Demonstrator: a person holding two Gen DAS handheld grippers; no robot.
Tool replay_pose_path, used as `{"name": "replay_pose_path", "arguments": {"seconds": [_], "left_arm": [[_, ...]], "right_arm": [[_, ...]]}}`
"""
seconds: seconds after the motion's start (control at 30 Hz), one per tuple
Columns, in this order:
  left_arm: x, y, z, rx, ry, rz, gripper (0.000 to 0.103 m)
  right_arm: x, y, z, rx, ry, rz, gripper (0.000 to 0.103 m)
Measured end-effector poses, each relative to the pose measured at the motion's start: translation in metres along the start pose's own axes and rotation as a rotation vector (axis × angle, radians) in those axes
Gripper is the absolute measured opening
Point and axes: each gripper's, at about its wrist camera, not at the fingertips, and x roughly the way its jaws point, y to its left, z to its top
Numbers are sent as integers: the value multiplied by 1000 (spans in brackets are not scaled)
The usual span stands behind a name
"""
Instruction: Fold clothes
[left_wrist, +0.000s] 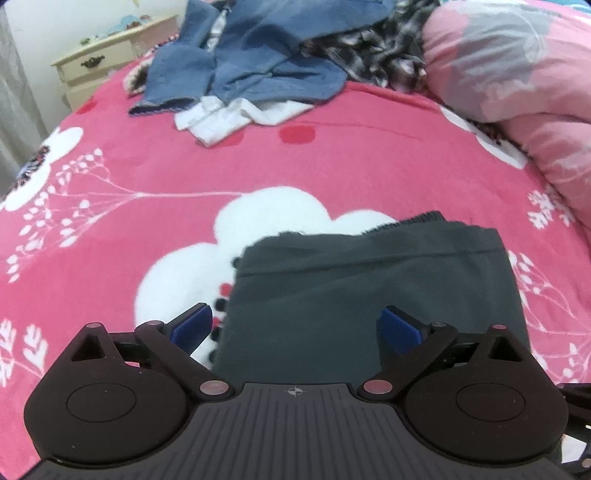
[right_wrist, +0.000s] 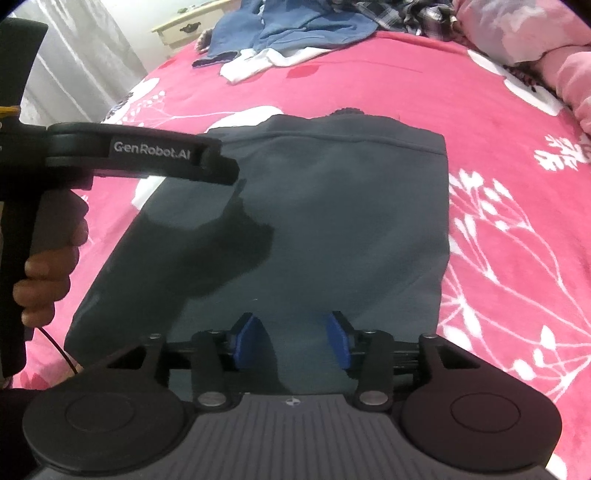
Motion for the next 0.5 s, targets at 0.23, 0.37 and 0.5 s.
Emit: {"name": "replay_pose_path", "arguments": {"seconds": [0.23, 0.37, 0.5], "left_arm": [[-8, 6, 2, -15, -31, -39, 103], [-6, 11, 3, -29, -14, -62, 103], [-5, 15, 1, -40, -13, -53, 103]], "right_arm": [[5, 4, 2, -7, -14, 32, 71], [5, 4, -2, -7, -34, 42, 95], [6, 7, -5, 3, -55, 51, 103]]}}
